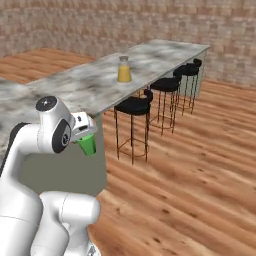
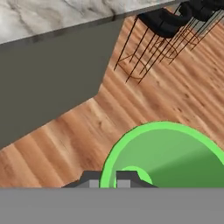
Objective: Place the pitcher and cup on the dining counter for serving.
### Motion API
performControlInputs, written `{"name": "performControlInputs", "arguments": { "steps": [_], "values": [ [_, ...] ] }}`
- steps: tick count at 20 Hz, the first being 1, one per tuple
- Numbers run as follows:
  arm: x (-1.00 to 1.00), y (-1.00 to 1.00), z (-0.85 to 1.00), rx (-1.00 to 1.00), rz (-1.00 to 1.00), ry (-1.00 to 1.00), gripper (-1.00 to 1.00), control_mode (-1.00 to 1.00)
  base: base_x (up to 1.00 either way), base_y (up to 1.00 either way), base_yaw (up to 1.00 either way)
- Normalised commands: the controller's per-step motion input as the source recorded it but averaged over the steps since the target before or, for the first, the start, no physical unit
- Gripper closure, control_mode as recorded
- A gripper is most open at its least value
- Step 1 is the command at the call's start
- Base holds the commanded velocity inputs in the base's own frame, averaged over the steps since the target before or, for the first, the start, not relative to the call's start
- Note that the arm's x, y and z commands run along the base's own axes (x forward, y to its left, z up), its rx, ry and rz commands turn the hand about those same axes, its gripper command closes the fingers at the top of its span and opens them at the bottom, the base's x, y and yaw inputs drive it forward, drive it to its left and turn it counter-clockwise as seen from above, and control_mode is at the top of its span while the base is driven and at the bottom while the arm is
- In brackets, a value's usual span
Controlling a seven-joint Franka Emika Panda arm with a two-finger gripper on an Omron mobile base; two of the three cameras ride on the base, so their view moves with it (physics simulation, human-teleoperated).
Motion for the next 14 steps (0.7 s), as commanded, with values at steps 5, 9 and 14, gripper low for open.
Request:
{"name": "performControlInputs", "arguments": {
  "steps": [5, 9, 14],
  "values": [
    [0.00, 0.00, 0.00, 0.00, 0.00, 0.00, 1.00, 1.00, 1.00, -0.82, 0.40],
    [0.00, 0.00, 0.00, 0.00, 0.00, 0.00, 1.00, 1.00, 1.00, -0.79, 0.47],
    [0.00, 0.00, 0.00, 0.00, 0.00, 0.00, 1.00, 1.00, 0.88, -0.68, 0.60]
  ]
}}
